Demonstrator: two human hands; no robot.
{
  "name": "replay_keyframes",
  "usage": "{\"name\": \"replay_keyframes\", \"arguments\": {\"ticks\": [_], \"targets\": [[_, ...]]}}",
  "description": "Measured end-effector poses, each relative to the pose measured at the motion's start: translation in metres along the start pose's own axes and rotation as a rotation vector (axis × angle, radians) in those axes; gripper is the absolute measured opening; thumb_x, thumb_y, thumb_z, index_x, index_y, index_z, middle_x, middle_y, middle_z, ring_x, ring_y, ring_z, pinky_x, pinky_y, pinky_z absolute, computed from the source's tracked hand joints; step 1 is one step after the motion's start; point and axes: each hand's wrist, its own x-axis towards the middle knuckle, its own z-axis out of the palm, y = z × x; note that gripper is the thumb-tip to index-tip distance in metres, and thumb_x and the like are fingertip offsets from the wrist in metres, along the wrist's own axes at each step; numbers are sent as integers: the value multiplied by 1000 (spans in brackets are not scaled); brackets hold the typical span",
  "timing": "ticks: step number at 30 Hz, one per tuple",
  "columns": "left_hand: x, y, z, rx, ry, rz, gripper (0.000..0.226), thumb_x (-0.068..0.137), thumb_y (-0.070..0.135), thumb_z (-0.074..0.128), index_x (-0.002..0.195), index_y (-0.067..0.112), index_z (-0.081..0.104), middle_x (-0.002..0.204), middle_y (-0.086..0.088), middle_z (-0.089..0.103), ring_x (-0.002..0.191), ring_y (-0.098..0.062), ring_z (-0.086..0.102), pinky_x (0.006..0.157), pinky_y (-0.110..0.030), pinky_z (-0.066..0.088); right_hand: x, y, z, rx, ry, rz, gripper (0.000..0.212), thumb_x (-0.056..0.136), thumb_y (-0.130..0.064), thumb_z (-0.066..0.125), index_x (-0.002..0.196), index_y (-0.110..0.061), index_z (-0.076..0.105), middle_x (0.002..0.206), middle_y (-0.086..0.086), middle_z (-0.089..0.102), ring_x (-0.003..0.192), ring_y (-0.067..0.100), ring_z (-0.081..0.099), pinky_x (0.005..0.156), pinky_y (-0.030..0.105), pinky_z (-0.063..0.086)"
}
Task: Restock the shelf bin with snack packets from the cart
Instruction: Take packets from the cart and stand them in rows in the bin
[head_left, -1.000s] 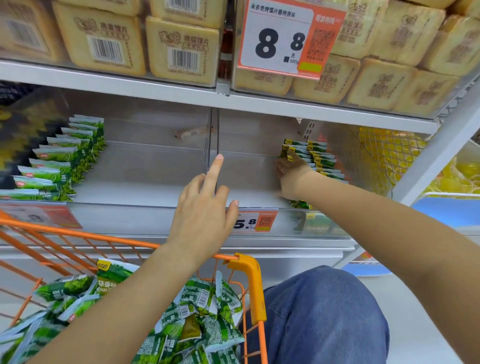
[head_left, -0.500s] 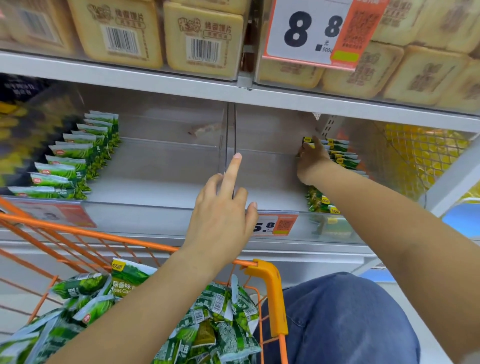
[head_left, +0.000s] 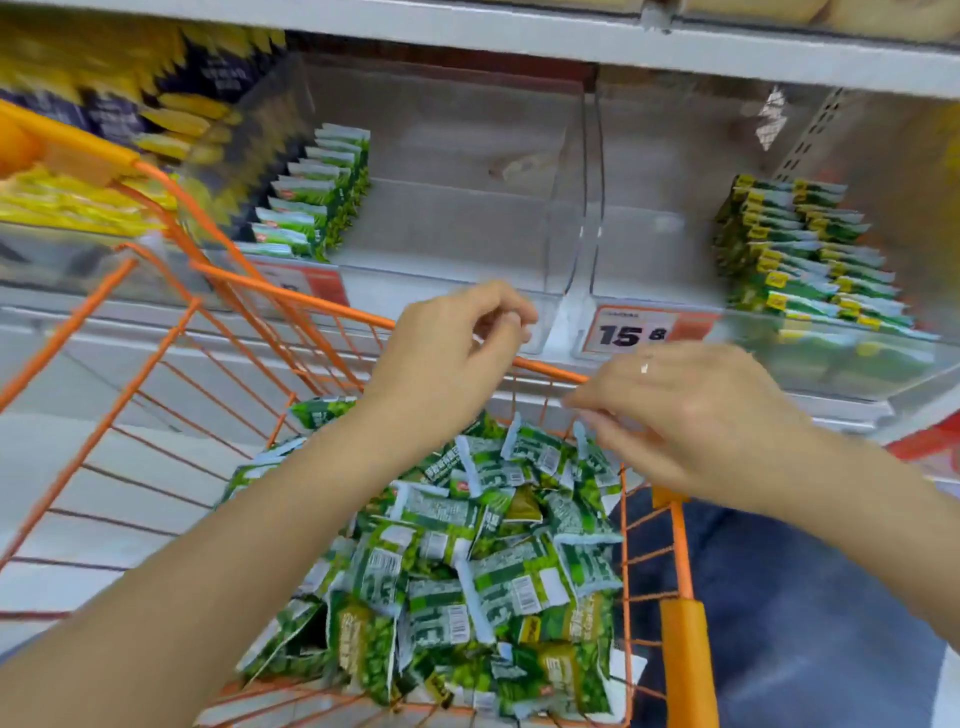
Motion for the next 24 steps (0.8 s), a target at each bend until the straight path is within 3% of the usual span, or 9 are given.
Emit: {"name": "replay_keyframes", "arguments": {"ticks": [2, 5, 8, 12, 15, 17, 20, 22, 24], "targets": [[-23, -3, -18, 145, -261, -53, 15, 96, 29, 51, 96, 30, 67, 77, 16, 65, 66, 5, 54, 62, -17, 40, 1, -25, 9, 43, -228, -67, 29, 93, -36, 44, 95, -21, 69, 82, -3, 67, 72, 22, 66, 55, 33, 52], [-54, -9, -32, 423, -609, -60, 21, 98, 41, 45, 104, 33, 63, 80, 19, 59, 76, 4, 57, 67, -22, 45, 3, -55, 32, 62, -730, -62, 44, 93, -55, 43, 125, -27, 53, 111, -2, 62, 101, 22, 61, 73, 37, 52], [-72, -15, -38, 526, -667, -99, 28, 98, 47, 41, 113, 35, 61, 81, 22, 54, 84, -4, 58, 69, -25, 46, 1, -72, 53, -52, -960, -103, 61, 87, -56, 56, 133, -18, 44, 114, 6, 57, 102, 29, 57, 70, 37, 46], [-77, -22, -43, 371, -592, -176, 30, 96, 46, 45, 114, 32, 64, 99, 17, 65, 88, -8, 64, 81, -33, 52, -6, -84, 69, -151, -883, -179, 39, 95, -24, 49, 130, -10, 42, 106, 10, 56, 92, 30, 57, 59, 34, 38], [-71, -22, -51, 330, -490, -200, 27, 95, 46, 46, 111, 33, 65, 98, 17, 64, 89, -4, 61, 84, -33, 51, 3, -77, 61, -15, -836, -93, 32, 94, -24, 40, 123, -13, 49, 89, 8, 60, 76, 25, 57, 58, 33, 43], [-63, -23, -61, 270, -400, -231, 25, 95, 45, 48, 108, 33, 66, 96, 18, 64, 90, 1, 59, 82, -29, 49, 14, -61, 49, 218, -780, 146, 39, 93, -32, 44, 130, -20, 50, 79, 3, 63, 68, 15, 57, 62, 29, 46], [-51, -24, -75, 49, -305, -291, 27, 92, 50, 53, 103, 30, 68, 95, 11, 69, 87, -2, 63, 77, -27, 51, 28, -48, 34, 805, -589, 517, 29, 94, -20, 52, 122, -22, 60, 100, -7, 68, 72, 3, 62, 69, 22, 50], [-45, -21, -80, -92, -305, -307, 26, 93, 46, 55, 102, 25, 69, 97, 5, 71, 85, -4, 65, 77, -26, 51, 40, -48, 26, 1162, -438, 640, 25, 93, -6, 54, 103, -24, 66, 95, -12, 71, 72, 3, 64, 64, 23, 55], [-41, -16, -81, -216, -317, -328, 24, 91, 38, 58, 104, 22, 69, 98, -1, 71, 87, -8, 66, 76, -24, 52, 52, -51, 20, 1279, -377, 669, 22, 86, -13, 61, 101, -28, 65, 97, -13, 72, 72, 2, 63, 61, 22, 56]]}}
